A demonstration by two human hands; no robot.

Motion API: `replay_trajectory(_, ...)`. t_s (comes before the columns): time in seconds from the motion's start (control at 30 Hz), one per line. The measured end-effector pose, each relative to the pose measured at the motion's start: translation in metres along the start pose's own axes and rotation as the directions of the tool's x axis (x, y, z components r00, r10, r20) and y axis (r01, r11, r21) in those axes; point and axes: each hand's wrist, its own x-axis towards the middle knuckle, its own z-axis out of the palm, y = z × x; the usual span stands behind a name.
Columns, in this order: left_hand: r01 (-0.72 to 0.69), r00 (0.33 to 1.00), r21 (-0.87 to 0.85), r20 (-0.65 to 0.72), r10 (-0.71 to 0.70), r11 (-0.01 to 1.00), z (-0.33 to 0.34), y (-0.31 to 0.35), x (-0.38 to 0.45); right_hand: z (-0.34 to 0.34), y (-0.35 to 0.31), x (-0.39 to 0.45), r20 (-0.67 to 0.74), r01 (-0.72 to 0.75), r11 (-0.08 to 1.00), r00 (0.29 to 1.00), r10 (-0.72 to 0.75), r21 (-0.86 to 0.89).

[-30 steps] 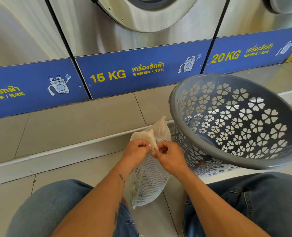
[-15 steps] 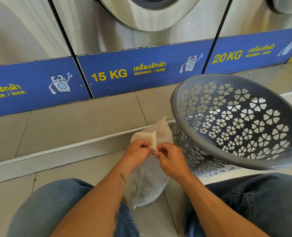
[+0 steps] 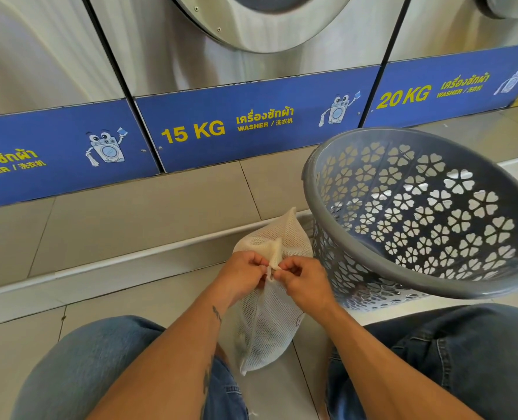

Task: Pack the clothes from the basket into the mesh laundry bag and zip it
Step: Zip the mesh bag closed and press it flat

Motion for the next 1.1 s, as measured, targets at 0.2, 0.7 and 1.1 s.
replay_trajectory(0.2, 0.001, 0.999, 0.003, 0.042, -0.001, 1.0, 0.001, 0.005, -0.004, -0.007, -0.002, 0.005, -0.025, -0.059, 0.996, 0.998, 0.061, 0.074)
replay_trajectory(0.7, -0.039, 0.999, 0.142, 0.015, 0.037, 0.989, -0.011, 0.001, -0.011, -0.005, -0.015, 0.004, 0.075, -0.067, 0.995, 0.995, 0.062, 0.076)
replay_trajectory(1.1, -0.089, 0.994, 0.318, -0.032, 0.105, 0.944, -0.009, -0.005, -0.014, -0.002, -0.013, 0.011, 0.176, -0.235, 0.942, 0.965, 0.196, 0.239)
